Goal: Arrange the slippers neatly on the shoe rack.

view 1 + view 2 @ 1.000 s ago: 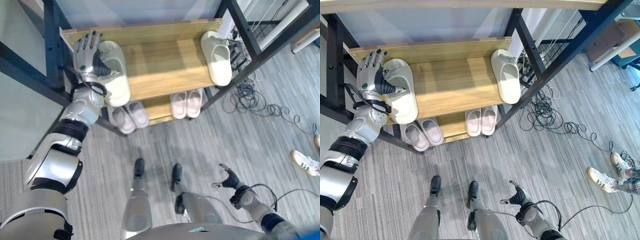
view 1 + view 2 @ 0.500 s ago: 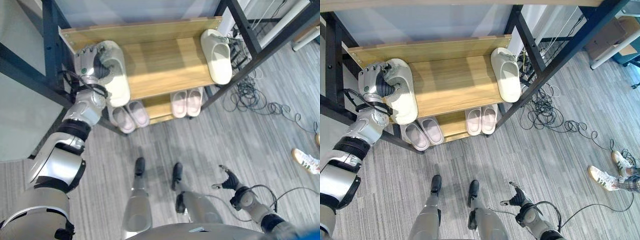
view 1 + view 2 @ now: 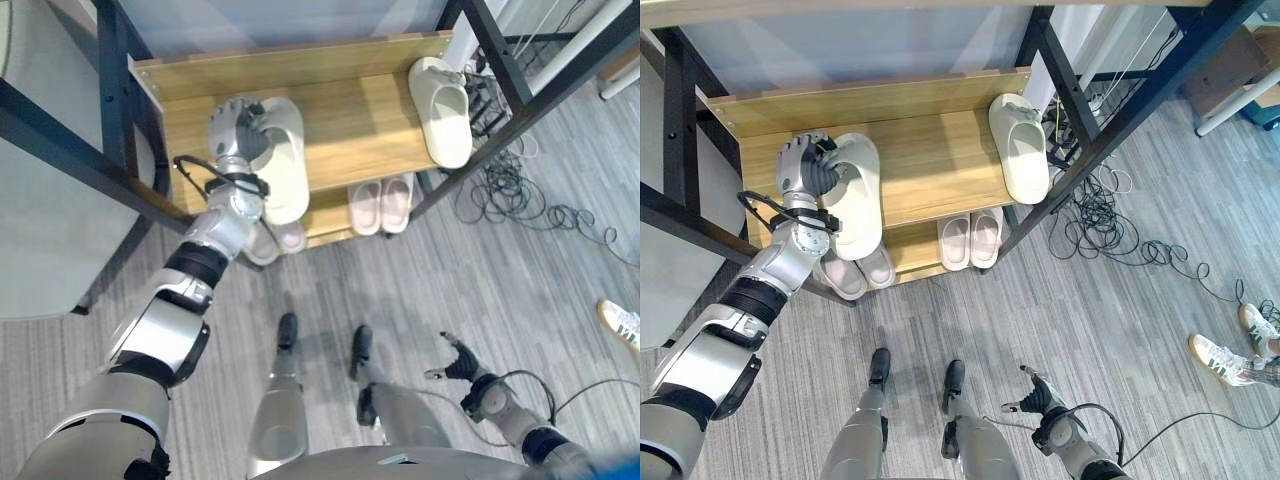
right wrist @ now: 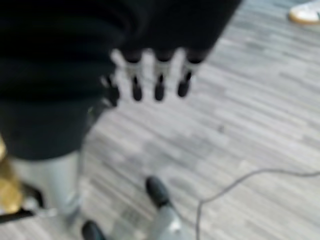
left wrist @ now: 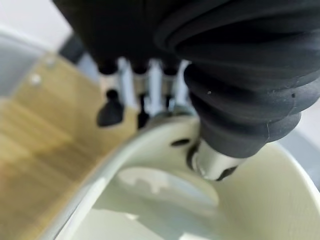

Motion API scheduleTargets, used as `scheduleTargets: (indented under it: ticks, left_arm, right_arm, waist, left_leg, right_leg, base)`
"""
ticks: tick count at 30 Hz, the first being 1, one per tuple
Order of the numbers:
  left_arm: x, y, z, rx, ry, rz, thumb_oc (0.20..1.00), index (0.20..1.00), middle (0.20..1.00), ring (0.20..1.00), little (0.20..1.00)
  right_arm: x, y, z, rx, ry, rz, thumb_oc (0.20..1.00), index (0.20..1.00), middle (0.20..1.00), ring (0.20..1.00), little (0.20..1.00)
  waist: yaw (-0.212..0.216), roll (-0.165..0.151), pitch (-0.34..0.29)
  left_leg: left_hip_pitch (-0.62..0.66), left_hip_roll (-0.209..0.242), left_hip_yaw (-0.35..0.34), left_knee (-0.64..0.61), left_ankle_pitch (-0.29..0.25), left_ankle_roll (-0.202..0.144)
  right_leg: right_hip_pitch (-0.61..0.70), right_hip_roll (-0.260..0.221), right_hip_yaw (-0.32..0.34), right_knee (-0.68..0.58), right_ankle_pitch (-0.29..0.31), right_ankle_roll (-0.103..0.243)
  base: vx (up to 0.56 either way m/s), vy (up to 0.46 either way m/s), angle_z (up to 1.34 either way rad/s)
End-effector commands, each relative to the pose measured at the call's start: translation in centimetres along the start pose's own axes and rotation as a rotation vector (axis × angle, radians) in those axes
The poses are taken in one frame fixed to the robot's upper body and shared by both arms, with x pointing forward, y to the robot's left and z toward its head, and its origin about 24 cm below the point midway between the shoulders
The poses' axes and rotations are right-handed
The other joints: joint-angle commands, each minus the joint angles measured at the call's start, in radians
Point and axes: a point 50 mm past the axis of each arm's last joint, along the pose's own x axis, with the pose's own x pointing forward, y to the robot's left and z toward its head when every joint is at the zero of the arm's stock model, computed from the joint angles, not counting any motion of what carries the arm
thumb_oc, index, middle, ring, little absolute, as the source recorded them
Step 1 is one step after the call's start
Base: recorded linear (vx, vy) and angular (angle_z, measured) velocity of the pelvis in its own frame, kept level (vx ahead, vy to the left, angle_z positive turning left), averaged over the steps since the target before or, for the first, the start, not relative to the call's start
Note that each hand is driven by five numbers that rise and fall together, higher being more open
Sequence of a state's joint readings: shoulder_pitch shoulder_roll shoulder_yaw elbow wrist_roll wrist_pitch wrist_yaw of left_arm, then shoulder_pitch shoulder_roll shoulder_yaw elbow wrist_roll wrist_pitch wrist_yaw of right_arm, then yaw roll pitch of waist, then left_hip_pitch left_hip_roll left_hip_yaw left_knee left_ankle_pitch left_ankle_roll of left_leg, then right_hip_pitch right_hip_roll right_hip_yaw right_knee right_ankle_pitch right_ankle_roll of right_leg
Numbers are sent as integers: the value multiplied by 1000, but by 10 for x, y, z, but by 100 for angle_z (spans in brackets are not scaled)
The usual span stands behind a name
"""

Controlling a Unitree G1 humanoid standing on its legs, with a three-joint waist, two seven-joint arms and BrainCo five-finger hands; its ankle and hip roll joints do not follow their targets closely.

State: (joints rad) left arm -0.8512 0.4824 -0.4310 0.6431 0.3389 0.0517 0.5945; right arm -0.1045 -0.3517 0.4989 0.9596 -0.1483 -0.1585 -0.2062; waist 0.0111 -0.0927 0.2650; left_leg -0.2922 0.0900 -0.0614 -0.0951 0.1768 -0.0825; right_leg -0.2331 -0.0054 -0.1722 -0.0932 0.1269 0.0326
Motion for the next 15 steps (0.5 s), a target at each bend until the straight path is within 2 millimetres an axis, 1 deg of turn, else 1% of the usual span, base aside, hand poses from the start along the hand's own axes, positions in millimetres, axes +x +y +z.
scheduleTargets:
  ticks: [1, 2, 3, 5, 9, 10, 11, 12, 15]
  left_arm:
    - [11, 11, 22, -67, -99, 62, 200, 200, 200, 200, 200]
    - [7, 8, 22, -82, -98, 53, 200, 200, 200, 200, 200]
    - [-1, 3, 21, -116, -93, 36, 200, 200, 200, 200, 200]
    - [-5, 0, 22, -129, -96, 26, 200, 200, 200, 200, 200]
    - [-29, -17, 18, -182, -83, -49, 200, 200, 200, 200, 200]
    - [-37, -20, 12, -202, -68, -69, 200, 200, 200, 200, 200]
    - [-43, -22, 6, -204, -50, -85, 200, 200, 200, 200, 200]
    - [-43, -22, 6, -204, -49, -86, 200, 200, 200, 200, 200]
    - [-56, -24, -11, -193, -1, -119, 200, 200, 200, 200, 200]
  right_arm:
    - [1, -15, 1, 22, -10, -60, 1000, 1000, 1000, 1000, 1000]
    - [0, -16, 0, 25, -7, -66, 1000, 1000, 1000, 1000, 1000]
    - [-1, -18, -3, 33, 1, -78, 1000, 1000, 1000, 1000, 1000]
    - [-1, -19, -3, 38, 3, -83, 1000, 1000, 1000, 1000, 1000]
    - [-4, -23, -9, 74, 17, -109, 1000, 1000, 1000, 1000, 1000]
    - [-4, -24, -11, 80, 22, -111, 1000, 1000, 1000, 1000, 1000]
    - [-6, -21, -13, 80, 27, -104, 1000, 1000, 1000, 1000, 1000]
    - [-6, -21, -13, 79, 28, -103, 1000, 1000, 1000, 1000, 1000]
    - [-11, -20, -21, 76, 44, -98, 1000, 1000, 1000, 1000, 1000]
  waist:
    - [-8, 17, 33]
    - [-8, 23, 30]
    - [-7, 37, 23]
    - [-8, 42, 21]
    - [-3, 77, 7]
    - [0, 91, 3]
    - [-1, 97, 2]
    - [-1, 97, 2]
    - [-5, 108, 9]
  left_leg:
    - [16, -33, 5, 45, -115, 30]
    - [20, -33, 7, 46, -117, 30]
    - [27, -32, 9, 52, -119, 28]
    - [29, -32, 9, 54, -120, 27]
    - [43, -20, 6, 63, -116, 13]
    - [47, -9, 4, 71, -109, 6]
    - [49, 1, 4, 78, -107, 0]
    - [50, 1, 3, 78, -107, -1]
    - [57, 34, 5, 134, -120, -4]
  right_leg:
    - [14, -50, 56, 50, -109, 79]
    - [17, -50, 55, 53, -112, 77]
    - [23, -51, 54, 63, -122, 74]
    - [24, -51, 53, 68, -127, 72]
    - [38, -47, 42, 96, -157, 58]
    - [44, -40, 38, 106, -171, 50]
    - [48, -34, 33, 116, -182, 43]
    - [48, -33, 33, 117, -183, 42]
    - [58, -10, 37, 160, -222, 18]
  base:
    - [21, -60, -5]
    - [36, -77, -8]
    - [32, -93, -7]
    - [17, -70, -4]
    - [30, -113, 2]
    - [12, -206, 2]
    - [1, -167, -1]
    - [-4, -127, 0]
    - [4, -182, 6]
